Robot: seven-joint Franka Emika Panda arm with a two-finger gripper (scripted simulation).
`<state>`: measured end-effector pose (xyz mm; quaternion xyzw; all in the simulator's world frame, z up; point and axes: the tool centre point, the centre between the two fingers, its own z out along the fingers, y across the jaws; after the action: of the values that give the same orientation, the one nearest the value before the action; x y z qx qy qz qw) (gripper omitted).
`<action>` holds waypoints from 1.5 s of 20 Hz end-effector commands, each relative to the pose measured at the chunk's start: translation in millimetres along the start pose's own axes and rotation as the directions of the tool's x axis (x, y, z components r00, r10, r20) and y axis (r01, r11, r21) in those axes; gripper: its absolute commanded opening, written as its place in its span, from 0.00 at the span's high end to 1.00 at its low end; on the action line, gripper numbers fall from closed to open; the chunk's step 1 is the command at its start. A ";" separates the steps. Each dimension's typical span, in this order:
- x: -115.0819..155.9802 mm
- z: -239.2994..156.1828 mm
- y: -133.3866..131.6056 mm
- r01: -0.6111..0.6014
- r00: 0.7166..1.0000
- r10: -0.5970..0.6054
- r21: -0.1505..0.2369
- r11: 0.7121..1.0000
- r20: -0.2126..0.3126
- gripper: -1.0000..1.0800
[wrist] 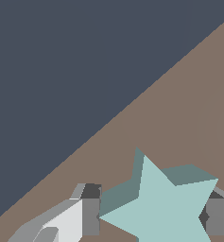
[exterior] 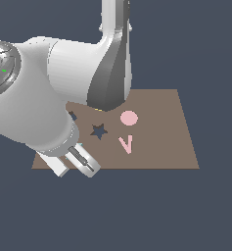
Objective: Insert a designated object into the corresponding slot on a board.
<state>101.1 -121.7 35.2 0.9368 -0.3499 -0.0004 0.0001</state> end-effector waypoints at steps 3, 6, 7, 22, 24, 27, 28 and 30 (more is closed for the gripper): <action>-8.0 -0.9 -10.2 0.199 0.980 -0.199 0.000 0.980 0.000 1.00; -14.6 -1.3 -15.8 0.326 0.945 -0.326 0.000 0.945 0.000 1.00; -16.9 -1.5 -17.5 0.367 0.930 -0.367 0.000 0.930 0.000 1.00; -58.1 -3.4 -28.5 0.859 0.512 -0.859 -0.001 0.512 0.000 1.00; -63.8 -3.7 -27.8 0.900 0.436 -0.900 -0.001 0.436 0.000 1.00; -72.2 -4.0 -25.8 0.949 0.316 -0.949 -0.001 0.316 0.001 1.00; -74.8 -4.1 -24.9 0.961 0.276 -0.961 -0.001 0.276 0.001 1.00; -79.7 -4.3 -22.8 0.980 0.199 -0.980 -0.001 0.199 0.001 1.00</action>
<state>59.8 -53.5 39.2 0.9565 0.2917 -0.0009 0.0002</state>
